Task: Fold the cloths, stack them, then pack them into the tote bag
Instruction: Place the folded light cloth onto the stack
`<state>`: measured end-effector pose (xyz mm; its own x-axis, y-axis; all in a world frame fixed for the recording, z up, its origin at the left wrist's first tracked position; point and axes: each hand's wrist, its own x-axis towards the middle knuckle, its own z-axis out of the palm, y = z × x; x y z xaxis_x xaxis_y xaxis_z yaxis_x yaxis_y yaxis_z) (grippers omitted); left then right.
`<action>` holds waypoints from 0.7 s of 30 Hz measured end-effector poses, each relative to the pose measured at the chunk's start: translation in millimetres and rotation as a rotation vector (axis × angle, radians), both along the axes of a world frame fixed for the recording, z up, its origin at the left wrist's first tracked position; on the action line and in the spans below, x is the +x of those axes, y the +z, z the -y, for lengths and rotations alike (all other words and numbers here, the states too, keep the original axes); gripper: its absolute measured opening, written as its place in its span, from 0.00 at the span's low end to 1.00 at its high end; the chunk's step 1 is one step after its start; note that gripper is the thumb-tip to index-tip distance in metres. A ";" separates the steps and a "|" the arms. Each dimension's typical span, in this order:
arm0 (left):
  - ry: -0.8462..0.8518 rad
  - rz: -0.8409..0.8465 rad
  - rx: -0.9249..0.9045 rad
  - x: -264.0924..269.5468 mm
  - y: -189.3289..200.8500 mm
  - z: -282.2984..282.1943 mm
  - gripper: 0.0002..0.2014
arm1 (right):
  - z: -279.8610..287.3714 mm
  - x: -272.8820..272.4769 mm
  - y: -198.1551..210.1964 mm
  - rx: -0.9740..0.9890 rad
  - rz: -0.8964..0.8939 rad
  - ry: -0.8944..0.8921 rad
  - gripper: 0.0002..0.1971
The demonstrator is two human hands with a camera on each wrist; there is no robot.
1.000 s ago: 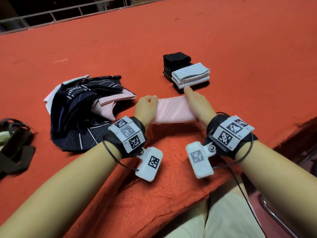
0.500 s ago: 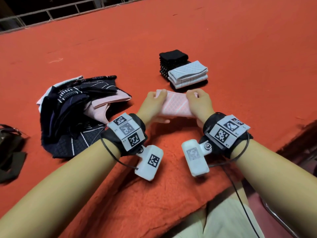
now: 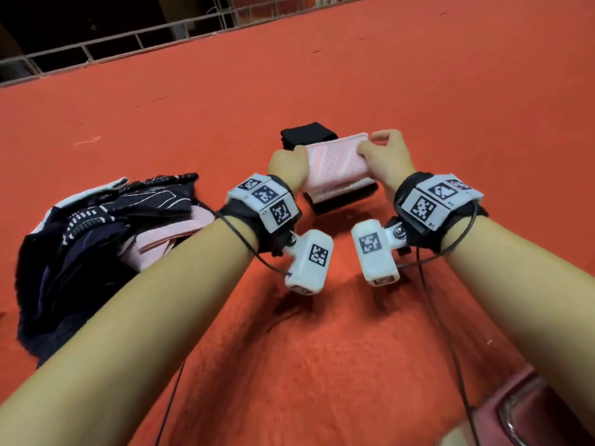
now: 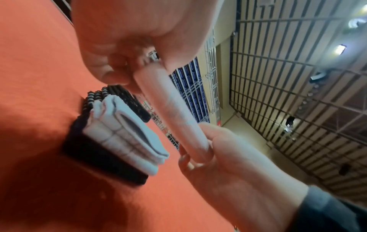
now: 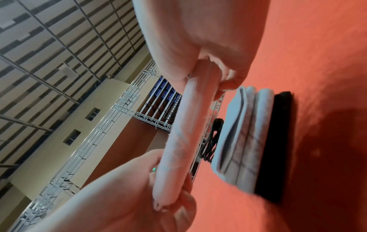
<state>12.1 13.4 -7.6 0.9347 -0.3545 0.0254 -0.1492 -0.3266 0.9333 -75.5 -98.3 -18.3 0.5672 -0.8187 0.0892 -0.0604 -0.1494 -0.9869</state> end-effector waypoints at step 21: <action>0.077 -0.089 -0.015 61.1 -51.2 32.3 0.09 | 53.3 53.2 -34.1 -0.244 -0.407 0.205 0.20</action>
